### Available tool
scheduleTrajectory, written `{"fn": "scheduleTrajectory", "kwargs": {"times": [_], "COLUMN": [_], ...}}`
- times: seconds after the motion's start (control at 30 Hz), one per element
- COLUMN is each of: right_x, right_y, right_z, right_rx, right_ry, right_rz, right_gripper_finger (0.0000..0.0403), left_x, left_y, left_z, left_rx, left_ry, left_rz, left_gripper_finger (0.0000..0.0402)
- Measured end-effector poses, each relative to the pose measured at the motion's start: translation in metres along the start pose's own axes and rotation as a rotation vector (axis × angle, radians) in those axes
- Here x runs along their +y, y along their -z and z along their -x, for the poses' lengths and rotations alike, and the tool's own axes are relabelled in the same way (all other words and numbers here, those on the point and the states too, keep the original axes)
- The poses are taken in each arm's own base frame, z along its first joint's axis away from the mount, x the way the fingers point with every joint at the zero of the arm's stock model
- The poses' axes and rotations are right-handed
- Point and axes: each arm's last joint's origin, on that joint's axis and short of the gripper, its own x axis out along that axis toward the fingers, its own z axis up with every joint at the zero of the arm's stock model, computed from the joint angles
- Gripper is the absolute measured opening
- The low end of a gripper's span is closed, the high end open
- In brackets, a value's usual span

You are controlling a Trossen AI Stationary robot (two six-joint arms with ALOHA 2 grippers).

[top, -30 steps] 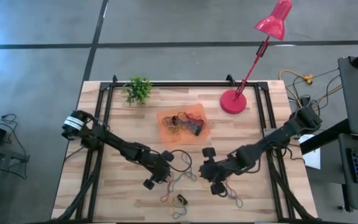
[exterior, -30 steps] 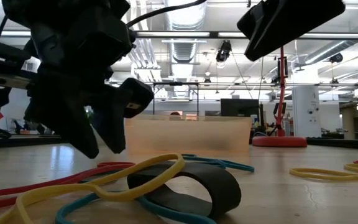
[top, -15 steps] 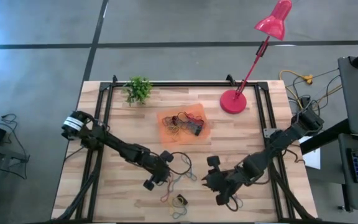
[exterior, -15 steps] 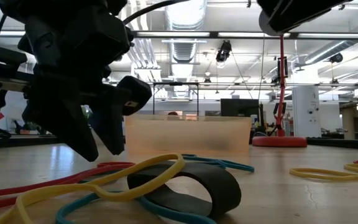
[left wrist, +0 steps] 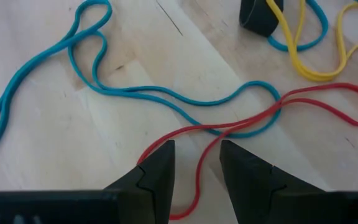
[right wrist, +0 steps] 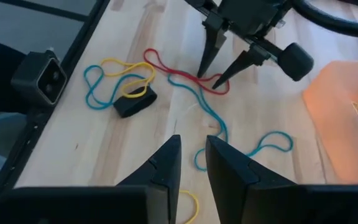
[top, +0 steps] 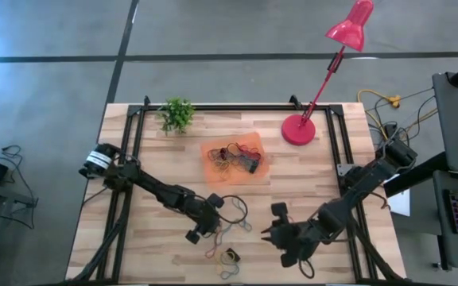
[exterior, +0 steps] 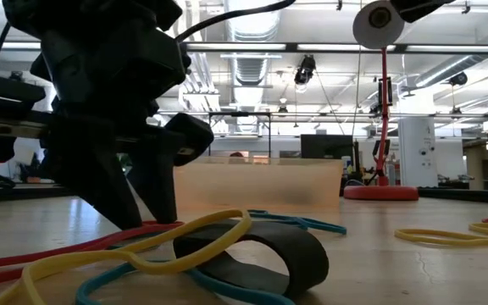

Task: Pick and place rubber bands into bin
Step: Put the red rubber band into the orange bin

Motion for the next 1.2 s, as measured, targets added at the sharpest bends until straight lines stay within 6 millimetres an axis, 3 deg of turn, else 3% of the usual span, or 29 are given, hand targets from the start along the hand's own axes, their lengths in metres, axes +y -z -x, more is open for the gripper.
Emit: {"fn": "scheduleTrajectory", "kwargs": {"times": [0.63, 1.0, 1.2], "right_x": [-0.0005, -0.0005, -0.0005], "right_y": [0.0006, 0.0006, 0.0006], "right_z": [0.0008, 0.0008, 0.0008], "right_rx": [-0.012, -0.013, -0.013], "right_ry": [0.045, 0.047, 0.047], "right_rz": [0.001, 0.0, 0.0], "right_gripper_finger": [0.0058, 0.0059, 0.0057], "left_x": [0.0023, 0.0013, 0.0012], "left_y": [0.0073, 0.0093, 0.0085], "left_z": [-0.01, -0.0097, -0.0083], "left_rx": [0.052, 0.07, 0.065], "left_ry": [0.054, 0.084, 0.077], "left_rz": [0.097, 0.108, 0.101], "left_gripper_finger": [0.0113, 0.0009, 0.0001]}}
